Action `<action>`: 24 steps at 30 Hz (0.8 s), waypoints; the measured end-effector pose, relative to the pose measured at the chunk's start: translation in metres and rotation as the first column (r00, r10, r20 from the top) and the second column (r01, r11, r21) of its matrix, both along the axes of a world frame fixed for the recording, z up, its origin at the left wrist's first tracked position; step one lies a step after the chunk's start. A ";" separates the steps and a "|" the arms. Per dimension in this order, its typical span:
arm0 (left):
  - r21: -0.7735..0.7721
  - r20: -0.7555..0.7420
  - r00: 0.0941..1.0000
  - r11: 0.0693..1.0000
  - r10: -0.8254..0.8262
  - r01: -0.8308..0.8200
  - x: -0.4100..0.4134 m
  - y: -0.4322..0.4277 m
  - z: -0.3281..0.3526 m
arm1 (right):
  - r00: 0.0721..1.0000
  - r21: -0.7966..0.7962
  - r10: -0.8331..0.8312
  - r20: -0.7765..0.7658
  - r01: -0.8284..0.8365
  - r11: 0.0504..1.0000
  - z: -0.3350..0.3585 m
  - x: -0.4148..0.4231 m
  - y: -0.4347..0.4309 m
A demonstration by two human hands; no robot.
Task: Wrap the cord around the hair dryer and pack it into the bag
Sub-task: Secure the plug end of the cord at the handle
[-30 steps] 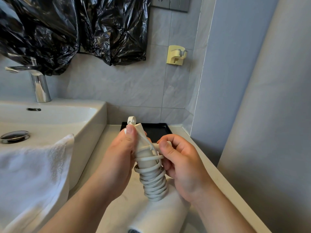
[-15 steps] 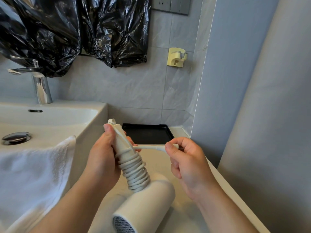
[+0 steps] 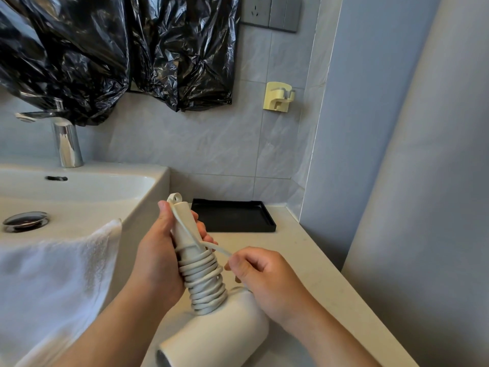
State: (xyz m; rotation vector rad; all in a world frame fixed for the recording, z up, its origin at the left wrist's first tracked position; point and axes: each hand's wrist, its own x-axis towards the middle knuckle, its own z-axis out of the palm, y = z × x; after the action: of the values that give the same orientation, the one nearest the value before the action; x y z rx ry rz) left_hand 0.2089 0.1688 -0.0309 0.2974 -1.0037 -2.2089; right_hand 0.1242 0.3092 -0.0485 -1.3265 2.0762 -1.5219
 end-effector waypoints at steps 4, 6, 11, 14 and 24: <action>-0.010 -0.002 1.000 1.000 -0.027 0.027 0.000 0.002 0.000 | 0.999 0.027 -0.029 0.017 0.029 0.999 0.001 -0.002 -0.001; 0.014 -0.006 1.000 1.000 -0.026 0.026 0.001 0.000 0.000 | 1.000 0.053 -0.022 0.015 0.021 0.998 0.001 -0.002 -0.002; 0.055 -0.019 1.000 0.998 -0.025 0.026 0.000 -0.007 -0.003 | 1.000 0.068 0.011 -0.004 -0.011 0.998 0.001 0.000 -0.003; 0.057 -0.019 1.000 0.998 -0.017 0.018 0.001 -0.007 -0.003 | 1.000 0.088 0.019 0.007 -0.020 0.996 0.002 -0.001 -0.002; 0.140 -0.123 0.992 0.989 -0.027 0.045 0.003 -0.008 -0.001 | 0.942 0.105 0.030 0.334 -0.069 0.992 -0.004 0.000 -0.003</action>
State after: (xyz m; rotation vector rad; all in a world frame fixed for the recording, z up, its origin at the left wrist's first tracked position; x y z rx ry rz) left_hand 0.2123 0.1609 -0.0320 0.2077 -0.7937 -2.3066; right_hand 0.1244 0.3066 -0.0521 -0.9934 1.8722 -1.4622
